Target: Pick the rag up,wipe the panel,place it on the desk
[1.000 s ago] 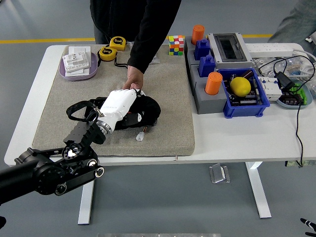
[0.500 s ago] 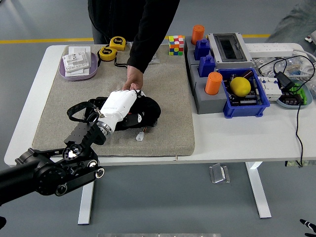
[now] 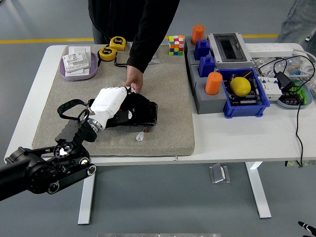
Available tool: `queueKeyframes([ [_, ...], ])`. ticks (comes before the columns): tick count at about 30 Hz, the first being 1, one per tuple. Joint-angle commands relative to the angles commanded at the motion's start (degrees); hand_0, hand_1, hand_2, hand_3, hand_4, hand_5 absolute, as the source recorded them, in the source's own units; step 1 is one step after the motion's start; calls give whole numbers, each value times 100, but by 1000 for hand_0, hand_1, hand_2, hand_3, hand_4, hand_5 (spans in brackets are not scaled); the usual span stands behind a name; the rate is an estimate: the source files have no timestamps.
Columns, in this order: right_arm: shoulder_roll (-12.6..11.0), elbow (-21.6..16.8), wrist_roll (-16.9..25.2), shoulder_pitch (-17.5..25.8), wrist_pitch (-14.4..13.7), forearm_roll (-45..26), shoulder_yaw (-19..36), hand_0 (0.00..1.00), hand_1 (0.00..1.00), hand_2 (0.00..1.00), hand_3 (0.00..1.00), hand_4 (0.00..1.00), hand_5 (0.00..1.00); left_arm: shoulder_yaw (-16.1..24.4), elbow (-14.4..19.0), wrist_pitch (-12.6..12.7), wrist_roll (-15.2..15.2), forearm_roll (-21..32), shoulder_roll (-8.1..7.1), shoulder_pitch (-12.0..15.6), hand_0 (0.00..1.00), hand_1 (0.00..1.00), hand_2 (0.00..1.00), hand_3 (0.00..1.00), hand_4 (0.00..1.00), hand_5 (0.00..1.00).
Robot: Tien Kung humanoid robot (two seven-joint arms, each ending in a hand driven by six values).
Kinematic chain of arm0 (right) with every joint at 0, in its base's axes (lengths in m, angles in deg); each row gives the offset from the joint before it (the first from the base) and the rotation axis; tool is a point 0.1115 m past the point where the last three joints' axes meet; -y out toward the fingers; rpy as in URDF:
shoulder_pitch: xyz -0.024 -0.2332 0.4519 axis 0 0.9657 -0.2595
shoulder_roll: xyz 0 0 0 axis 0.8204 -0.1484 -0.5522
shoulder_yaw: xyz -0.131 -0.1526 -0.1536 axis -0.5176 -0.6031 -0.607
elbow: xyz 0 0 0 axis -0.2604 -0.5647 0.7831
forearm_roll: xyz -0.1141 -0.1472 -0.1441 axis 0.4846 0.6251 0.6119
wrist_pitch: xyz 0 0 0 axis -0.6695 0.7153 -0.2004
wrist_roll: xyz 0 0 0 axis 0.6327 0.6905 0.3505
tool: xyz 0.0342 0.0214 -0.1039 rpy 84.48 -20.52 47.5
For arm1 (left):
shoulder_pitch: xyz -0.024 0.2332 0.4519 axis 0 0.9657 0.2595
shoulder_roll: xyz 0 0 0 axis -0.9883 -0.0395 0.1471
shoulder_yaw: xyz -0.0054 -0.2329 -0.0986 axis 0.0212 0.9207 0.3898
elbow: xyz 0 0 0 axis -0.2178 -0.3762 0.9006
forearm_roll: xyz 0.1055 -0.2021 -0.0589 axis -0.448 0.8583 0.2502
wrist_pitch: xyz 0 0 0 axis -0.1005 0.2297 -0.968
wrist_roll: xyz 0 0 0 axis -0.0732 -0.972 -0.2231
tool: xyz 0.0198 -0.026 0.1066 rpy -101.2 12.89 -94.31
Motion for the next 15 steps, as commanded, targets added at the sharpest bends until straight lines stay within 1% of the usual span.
queueKeyframes([
  [5,4,-1,-4,7,-2,15,19,767,577,704,614,998,564,-11,-62,-3,-3,-23,-6,-5,199,170,519,459,121,2],
  [15,10,9,-19,24,5,22,22,767,577,703,614,998,563,106,-79,5,7,-64,-113,59,199,166,518,457,118,2],
])
